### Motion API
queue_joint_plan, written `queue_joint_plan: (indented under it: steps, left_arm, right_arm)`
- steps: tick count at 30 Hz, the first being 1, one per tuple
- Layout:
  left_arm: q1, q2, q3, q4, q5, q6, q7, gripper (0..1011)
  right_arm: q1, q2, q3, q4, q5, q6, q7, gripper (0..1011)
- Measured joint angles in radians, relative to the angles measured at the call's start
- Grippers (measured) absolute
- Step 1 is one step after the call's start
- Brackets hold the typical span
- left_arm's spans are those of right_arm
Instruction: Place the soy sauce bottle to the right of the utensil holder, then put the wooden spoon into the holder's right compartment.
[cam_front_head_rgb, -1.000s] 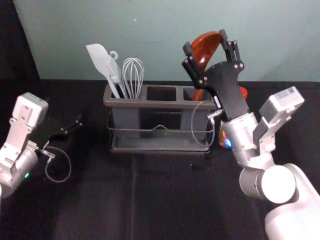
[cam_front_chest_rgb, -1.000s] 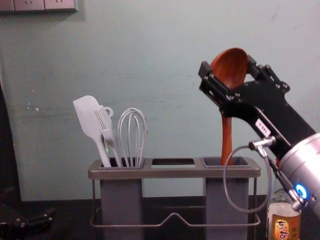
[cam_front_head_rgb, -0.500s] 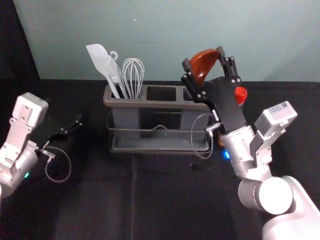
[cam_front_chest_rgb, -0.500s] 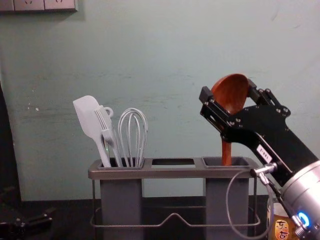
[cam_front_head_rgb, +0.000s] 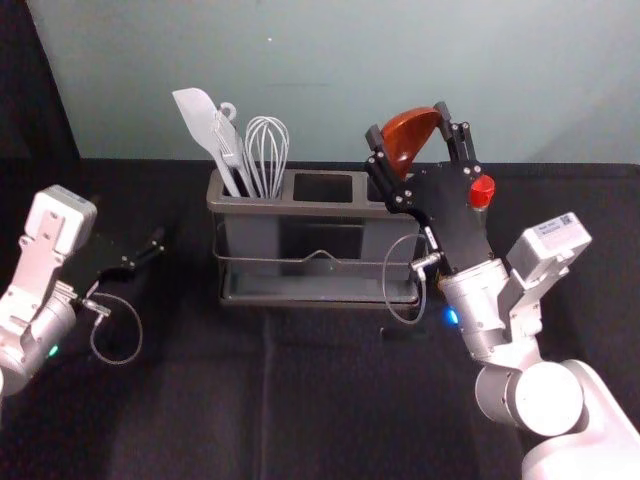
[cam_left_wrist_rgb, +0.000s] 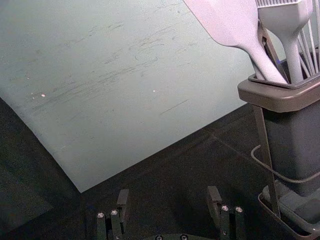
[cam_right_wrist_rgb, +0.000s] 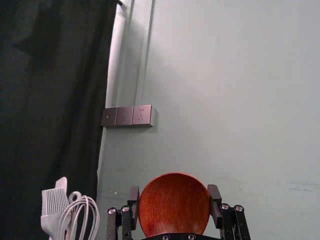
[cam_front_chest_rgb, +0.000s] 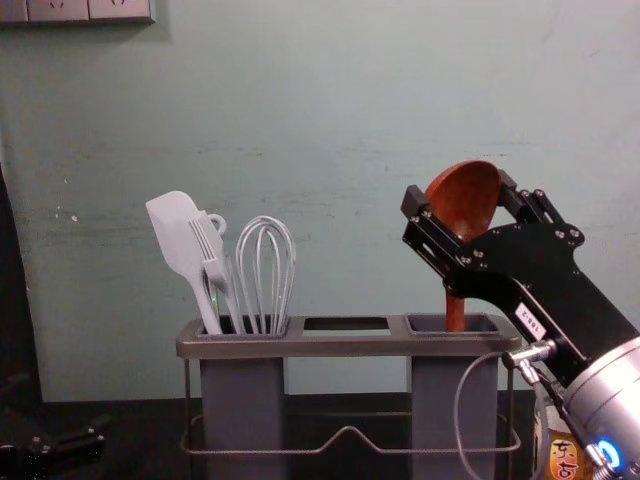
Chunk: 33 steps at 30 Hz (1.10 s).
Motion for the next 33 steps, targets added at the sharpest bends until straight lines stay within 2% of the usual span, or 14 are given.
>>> queue_joint_plan:
  steps: [8, 20, 27, 33]
  left_arm:
    - [0.000, 0.000, 0.000, 0.000, 0.000, 0.000, 0.000, 1000]
    - [0.000, 0.000, 0.000, 0.000, 0.000, 0.000, 0.000, 1000]
    - [0.000, 0.000, 0.000, 0.000, 0.000, 0.000, 0.000, 1000]
    - [0.000, 0.000, 0.000, 0.000, 0.000, 0.000, 0.000, 1000]
  right_arm:
    - [0.003, -0.012, 0.006, -0.002, -0.013, -0.003, -0.005, 998]
    - [0.040, -0.013, 0.013, -0.114, -0.020, 0.012, -0.013, 1002]
    - [0.055, -0.002, 0.012, -0.168, -0.018, 0.031, -0.012, 1002]
    - [0.062, 0.022, 0.020, -0.201, -0.005, 0.049, -0.007, 1002]
